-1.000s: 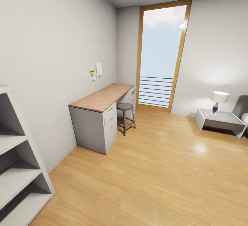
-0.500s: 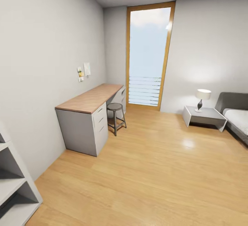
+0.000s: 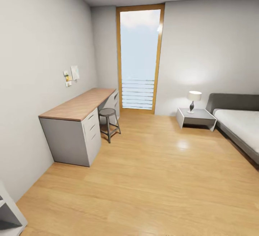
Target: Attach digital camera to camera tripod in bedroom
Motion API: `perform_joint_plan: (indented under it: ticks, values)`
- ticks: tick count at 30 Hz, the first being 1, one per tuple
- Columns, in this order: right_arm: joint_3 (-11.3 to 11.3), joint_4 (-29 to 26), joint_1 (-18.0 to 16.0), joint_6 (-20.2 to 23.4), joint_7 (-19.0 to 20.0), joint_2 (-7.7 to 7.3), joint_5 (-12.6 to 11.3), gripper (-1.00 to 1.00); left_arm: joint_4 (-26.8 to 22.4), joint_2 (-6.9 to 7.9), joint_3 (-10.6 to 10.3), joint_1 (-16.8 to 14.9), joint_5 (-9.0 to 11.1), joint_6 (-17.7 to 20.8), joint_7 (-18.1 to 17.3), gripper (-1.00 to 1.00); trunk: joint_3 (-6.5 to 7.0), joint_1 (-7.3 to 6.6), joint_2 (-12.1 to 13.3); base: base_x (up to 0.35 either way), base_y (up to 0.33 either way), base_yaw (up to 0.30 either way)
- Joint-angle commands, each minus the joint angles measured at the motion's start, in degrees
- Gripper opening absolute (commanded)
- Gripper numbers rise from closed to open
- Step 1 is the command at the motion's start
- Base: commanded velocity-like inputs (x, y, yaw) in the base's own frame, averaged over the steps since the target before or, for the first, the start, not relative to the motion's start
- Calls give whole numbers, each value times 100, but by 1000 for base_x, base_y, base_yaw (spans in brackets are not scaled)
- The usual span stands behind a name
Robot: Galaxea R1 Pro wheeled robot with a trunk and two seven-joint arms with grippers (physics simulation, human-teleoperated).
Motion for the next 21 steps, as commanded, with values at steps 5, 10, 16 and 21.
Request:
perform_joint_plan:
  ticks: [5, 10, 16, 21]
  values:
    - [-3, 1, -1, -22, 1, 0, -2, 100, 2, -10, 2, -1, 38, -16, -2, 100, -4, 0, -2, 0, 0, -246]
    - [3, 1, -1, -25, 1, 0, -3, 100, 3, -68, -4, -1, 38, -16, -1, 100, -4, 0, -2, 0, 0, -246]
    - [5, 1, -1, -25, 1, 0, -3, 100, 2, -79, -5, -1, 38, -16, -2, 100, -4, 0, -2, 0, 0, -246]
    - [1, 1, -1, -25, 1, 0, -3, 100, 2, -80, -5, -1, 35, -16, -2, 100, -4, 0, -2, 0, 0, -246]
